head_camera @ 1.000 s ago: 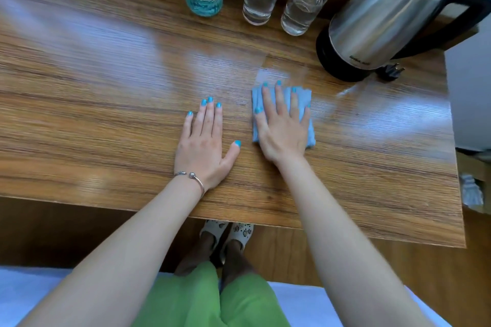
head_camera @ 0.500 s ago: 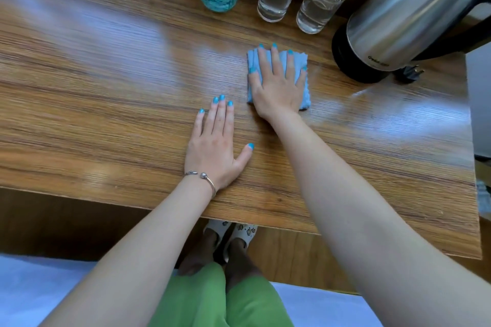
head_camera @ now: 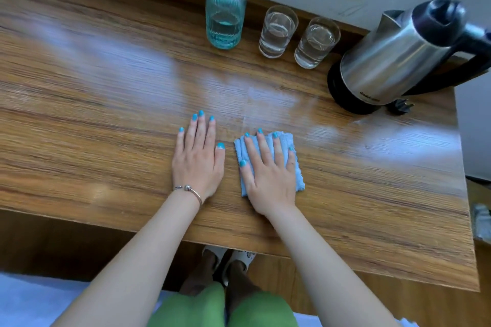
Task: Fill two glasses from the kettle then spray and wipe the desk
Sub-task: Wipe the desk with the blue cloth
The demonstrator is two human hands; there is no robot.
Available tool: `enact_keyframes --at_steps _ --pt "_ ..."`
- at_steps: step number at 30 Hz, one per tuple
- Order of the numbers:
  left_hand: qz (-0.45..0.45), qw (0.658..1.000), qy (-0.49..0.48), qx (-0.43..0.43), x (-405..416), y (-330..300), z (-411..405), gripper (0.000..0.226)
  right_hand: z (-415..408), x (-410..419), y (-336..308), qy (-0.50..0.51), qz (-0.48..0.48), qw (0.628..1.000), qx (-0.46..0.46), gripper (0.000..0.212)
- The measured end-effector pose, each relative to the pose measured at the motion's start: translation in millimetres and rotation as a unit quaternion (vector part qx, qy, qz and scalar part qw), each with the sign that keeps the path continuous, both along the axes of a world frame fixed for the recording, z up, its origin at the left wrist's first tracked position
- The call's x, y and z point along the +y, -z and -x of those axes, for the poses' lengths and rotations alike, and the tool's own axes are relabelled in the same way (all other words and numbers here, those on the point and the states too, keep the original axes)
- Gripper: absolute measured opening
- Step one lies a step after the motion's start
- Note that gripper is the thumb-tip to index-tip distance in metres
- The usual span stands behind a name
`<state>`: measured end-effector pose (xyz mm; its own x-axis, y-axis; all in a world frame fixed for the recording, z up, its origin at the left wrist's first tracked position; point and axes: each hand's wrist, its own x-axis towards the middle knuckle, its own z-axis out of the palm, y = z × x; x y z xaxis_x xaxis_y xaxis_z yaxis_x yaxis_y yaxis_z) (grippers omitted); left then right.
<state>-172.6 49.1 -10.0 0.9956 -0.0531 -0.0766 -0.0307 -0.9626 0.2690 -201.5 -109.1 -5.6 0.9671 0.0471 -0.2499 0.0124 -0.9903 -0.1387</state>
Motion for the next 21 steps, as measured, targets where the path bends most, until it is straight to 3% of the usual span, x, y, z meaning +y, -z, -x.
enact_keyframes --at_steps 7,10,13,18,21 --pt "-0.044 0.999 -0.031 0.001 25 11 -50 0.065 -149 7 2 0.005 0.002 1.000 -0.013 0.056" --pt "-0.042 0.999 -0.029 -0.002 25 12 -50 0.069 -166 11 6 0.011 0.005 1.000 -0.027 0.057" --pt "-0.042 0.999 -0.031 0.000 25 13 -51 0.069 -142 17 5 0.021 -0.026 0.999 -0.022 0.057" --pt "-0.027 0.999 -0.034 -0.003 27 10 -51 0.068 -22 28 3 -0.011 -0.032 0.998 -0.060 0.063" --pt "-0.029 0.999 -0.034 -0.002 25 9 -51 0.067 -6 23 4 -0.037 -0.024 0.998 -0.048 0.059"
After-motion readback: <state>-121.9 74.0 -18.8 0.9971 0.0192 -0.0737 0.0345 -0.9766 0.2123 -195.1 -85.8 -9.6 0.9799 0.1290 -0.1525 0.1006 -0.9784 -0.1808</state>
